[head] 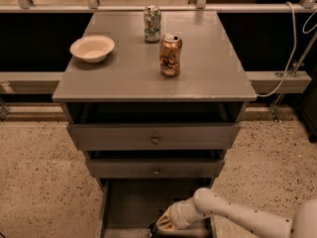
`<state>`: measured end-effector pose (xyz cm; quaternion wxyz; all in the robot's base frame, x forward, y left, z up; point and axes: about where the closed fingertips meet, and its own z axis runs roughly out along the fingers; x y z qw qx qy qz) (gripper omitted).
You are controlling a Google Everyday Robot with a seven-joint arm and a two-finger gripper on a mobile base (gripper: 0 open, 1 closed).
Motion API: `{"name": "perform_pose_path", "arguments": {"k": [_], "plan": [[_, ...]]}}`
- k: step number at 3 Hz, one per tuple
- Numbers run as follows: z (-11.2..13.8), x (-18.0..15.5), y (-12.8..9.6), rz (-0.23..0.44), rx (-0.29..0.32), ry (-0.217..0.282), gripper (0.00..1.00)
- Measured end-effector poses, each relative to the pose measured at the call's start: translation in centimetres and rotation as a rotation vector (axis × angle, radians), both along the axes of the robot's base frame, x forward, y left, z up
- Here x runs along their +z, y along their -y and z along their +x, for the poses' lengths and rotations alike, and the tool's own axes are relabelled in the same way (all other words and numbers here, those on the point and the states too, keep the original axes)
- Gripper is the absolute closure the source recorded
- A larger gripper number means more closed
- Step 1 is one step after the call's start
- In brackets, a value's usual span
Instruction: Pick rxbar chocolate from bottom drawer and place on counter
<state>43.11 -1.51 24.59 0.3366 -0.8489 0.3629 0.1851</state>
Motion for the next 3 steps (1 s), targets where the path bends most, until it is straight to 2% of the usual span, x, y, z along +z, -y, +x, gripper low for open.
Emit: {"name": "perform_pose_path", "arguments": {"k": [1, 2, 3], "plan": [[-3.2, 4.8, 0.6, 0.014, 0.004, 0.080, 1.00], [-7.5, 9.7, 0.6, 0.022, 0.038, 0.128, 1.00], [-9.9, 10.2, 0.2, 0.024, 0.068, 0.118, 1.00]]}}
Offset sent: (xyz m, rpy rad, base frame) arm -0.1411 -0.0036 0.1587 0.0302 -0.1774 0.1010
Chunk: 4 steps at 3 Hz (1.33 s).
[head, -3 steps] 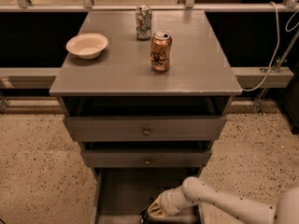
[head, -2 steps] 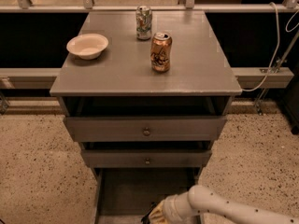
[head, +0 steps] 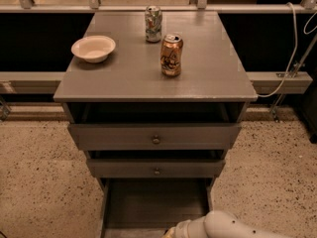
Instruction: Pick rxbar chocolate from bottom drawer and place on counter
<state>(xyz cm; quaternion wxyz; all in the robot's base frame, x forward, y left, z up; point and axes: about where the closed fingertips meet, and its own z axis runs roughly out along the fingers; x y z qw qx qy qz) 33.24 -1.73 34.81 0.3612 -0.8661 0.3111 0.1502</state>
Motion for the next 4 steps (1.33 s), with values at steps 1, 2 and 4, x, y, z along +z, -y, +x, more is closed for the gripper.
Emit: {"name": "perform_pose_path", "arguments": {"k": [1, 2, 4], "plan": [[0.0, 0.1, 0.0, 0.002, 0.005, 0.001, 1.00], [0.8, 3.1, 0.6, 0.001, 0.033, 0.069, 1.00], [0.8, 18.9, 3.3, -0.001, 0.116, 0.307, 1.00]]}}
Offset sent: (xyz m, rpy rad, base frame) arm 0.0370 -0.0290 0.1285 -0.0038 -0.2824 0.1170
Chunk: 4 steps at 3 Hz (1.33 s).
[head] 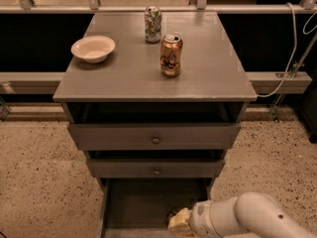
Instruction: Pick rxbar chocolate from bottom drawer and place on counter
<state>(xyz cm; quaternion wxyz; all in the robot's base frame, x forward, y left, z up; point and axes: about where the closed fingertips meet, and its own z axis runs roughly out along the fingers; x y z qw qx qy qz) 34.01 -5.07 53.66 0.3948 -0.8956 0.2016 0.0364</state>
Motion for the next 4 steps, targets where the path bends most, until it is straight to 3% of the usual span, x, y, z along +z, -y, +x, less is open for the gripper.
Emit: {"name": "perform_pose_path", "arguments": {"k": [1, 2, 3, 4], "plan": [[0.0, 10.0, 0.5, -0.037, 0.044, 0.076, 0.97], [0.8, 11.3, 1.0, -0.121, -0.005, 0.045, 0.74], [1.6, 9.9, 2.6, -0.136, -0.095, -0.003, 0.51], [3.5, 7.8, 9.2, -0.032, -0.317, -0.012, 0.20]]}}
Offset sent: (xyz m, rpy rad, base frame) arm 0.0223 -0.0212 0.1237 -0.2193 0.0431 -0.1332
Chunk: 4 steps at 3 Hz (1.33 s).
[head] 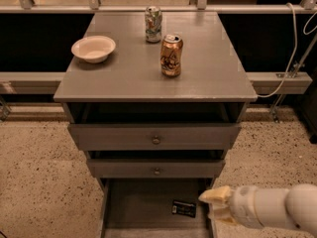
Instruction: Pick rxbar chocolate from bottom drawer and place on counter
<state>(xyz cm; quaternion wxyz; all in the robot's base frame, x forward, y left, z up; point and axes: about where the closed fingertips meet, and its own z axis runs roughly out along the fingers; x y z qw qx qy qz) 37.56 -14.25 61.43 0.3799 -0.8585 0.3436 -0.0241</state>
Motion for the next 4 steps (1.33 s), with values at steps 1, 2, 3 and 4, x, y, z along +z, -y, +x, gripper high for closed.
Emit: {"name": "perform_pose_path", "arguments": {"k": [1, 2, 3, 4], "plan": [[0.5, -2.1, 5.8, 0.080, -0.178, 0.016, 0.00], [1.0, -4.3, 8.9, 0.065, -0.300, 0.008, 0.00], [1.6, -4.5, 9.4, 0.074, -0.346, 0.006, 0.00], [2.5, -5.6, 9.6, 0.038, -0.433, -0.043, 0.00]]}}
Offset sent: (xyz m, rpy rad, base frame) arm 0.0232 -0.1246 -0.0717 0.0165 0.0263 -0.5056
